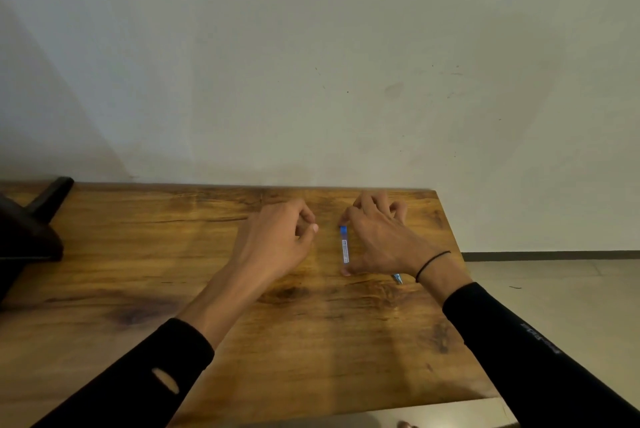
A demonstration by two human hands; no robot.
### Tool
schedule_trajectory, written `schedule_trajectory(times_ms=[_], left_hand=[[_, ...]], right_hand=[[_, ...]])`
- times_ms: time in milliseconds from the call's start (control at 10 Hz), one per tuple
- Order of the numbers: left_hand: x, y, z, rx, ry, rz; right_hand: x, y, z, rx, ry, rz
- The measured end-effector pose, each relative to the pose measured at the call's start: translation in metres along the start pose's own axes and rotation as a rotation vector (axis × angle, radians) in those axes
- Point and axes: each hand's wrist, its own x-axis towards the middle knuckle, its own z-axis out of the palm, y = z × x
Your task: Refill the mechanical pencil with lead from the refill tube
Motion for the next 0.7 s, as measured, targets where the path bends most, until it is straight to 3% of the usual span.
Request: schedule_trajectory(times_ms=[200,400,500,700], left_hand=[[-0.019,-0.007,0.011,0.026,0.126,0.028],[-0.025,-0.007,0.010,0.046,0.141,0.028],[-0.009,0.008,-0.014,0.077,0.119,0.023],[-0.021,0.065,-0.096,0.113,0.116,0.009]], right_hand=[[0.002,0.004,0.010,0.011,0.005,-0.019],[0.005,-0.001,0.004,-0.024,0.051,-0.020],[0.001,-0.010,-0.021,0.056,0.132,0.053],[-0.042,-0.036,-0.108,0.151,0.085,0.121]])
